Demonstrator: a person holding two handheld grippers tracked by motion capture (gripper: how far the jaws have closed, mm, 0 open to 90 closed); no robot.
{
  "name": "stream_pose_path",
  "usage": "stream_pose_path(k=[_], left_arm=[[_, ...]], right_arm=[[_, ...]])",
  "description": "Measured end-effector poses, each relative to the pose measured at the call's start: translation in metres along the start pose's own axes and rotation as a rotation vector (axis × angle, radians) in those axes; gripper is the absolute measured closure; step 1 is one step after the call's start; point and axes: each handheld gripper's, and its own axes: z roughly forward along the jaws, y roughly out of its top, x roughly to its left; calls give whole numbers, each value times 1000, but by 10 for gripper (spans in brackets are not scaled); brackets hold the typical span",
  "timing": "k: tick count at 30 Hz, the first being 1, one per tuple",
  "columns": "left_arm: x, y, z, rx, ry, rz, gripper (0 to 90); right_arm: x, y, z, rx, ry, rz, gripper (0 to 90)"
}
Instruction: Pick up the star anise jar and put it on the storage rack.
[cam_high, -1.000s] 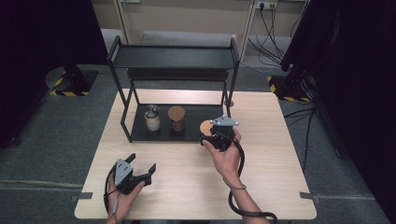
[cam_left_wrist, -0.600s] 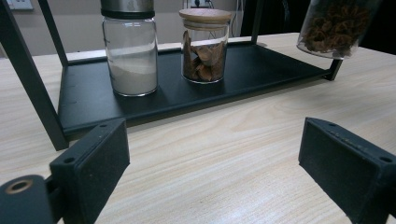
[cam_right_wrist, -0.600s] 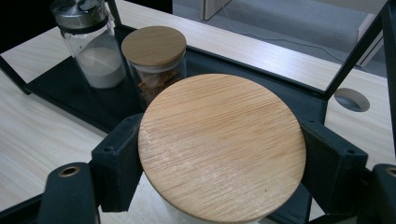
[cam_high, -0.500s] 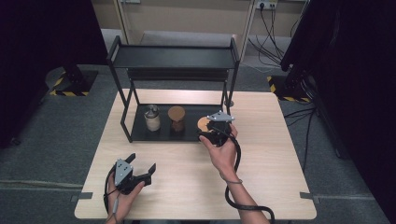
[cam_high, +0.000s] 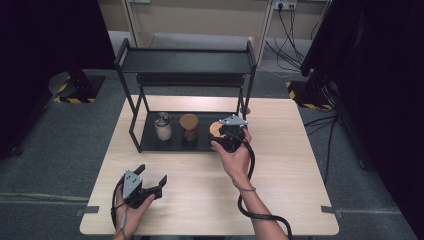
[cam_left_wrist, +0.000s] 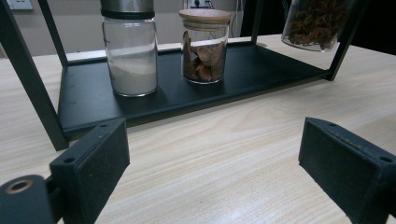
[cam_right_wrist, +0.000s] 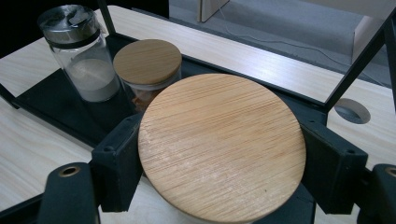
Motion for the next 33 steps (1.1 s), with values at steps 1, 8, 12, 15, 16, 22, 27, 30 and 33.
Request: stream_pose_path(k=[1, 8, 12, 15, 16, 22, 27, 30, 33], left_arm=[[0, 0, 0, 0, 0, 0, 81], [0, 0, 0, -1, 0, 1, 80], [0, 0, 0, -1, 0, 1, 80], [0, 0, 0, 1, -1, 0, 80], [0, 0, 0, 0, -1, 0, 81], [0, 0, 0, 0, -2, 0, 81], [0, 0, 0, -1, -2, -2, 80], [0, 0, 0, -1, -2, -1, 80], [0, 0, 0, -1, -2, -1, 80]], right_arm=[[0, 1, 1, 0, -1, -1, 241], [0, 6, 3, 1, -6, 0, 241], [0, 8, 5, 2, -7, -1, 241], [0, 10, 7, 3, -9, -3, 241], [0, 10, 7, 4, -10, -1, 241], [-1, 14, 11, 6, -13, -1, 241], [-1, 17, 13, 10, -16, -4, 241], [-1, 19, 16, 12, -19, -1, 241], [-1, 20, 18, 13, -20, 4, 241]])
